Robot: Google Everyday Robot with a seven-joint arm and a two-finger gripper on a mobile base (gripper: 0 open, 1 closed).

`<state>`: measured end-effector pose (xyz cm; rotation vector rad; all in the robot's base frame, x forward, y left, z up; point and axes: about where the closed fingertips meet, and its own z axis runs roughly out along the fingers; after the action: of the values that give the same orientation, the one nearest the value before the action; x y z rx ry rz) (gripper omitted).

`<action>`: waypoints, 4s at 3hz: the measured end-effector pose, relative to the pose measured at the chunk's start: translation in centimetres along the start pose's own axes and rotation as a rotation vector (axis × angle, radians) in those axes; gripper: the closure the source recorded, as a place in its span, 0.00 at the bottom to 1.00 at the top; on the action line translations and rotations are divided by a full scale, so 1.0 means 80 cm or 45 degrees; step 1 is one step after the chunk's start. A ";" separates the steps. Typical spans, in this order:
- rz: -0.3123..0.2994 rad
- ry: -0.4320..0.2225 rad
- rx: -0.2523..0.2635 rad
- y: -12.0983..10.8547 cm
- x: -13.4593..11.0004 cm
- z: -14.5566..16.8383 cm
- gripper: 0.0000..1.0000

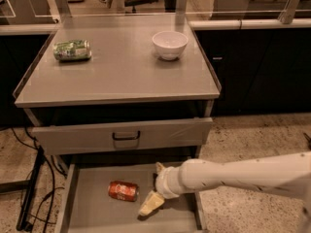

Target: Pick coke can from middle drawer and place on counter

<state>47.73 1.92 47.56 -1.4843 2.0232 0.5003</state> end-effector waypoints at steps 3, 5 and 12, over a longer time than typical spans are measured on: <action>0.055 -0.051 -0.130 0.027 0.003 0.117 0.00; 0.056 -0.070 -0.116 0.017 0.007 0.162 0.00; 0.048 -0.027 -0.138 0.004 0.006 0.187 1.00</action>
Offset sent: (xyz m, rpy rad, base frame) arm 0.0014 0.0584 -0.0818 0.0626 0.1077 0.0262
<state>50.70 10.74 35.78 -1.4999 2.0394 0.6478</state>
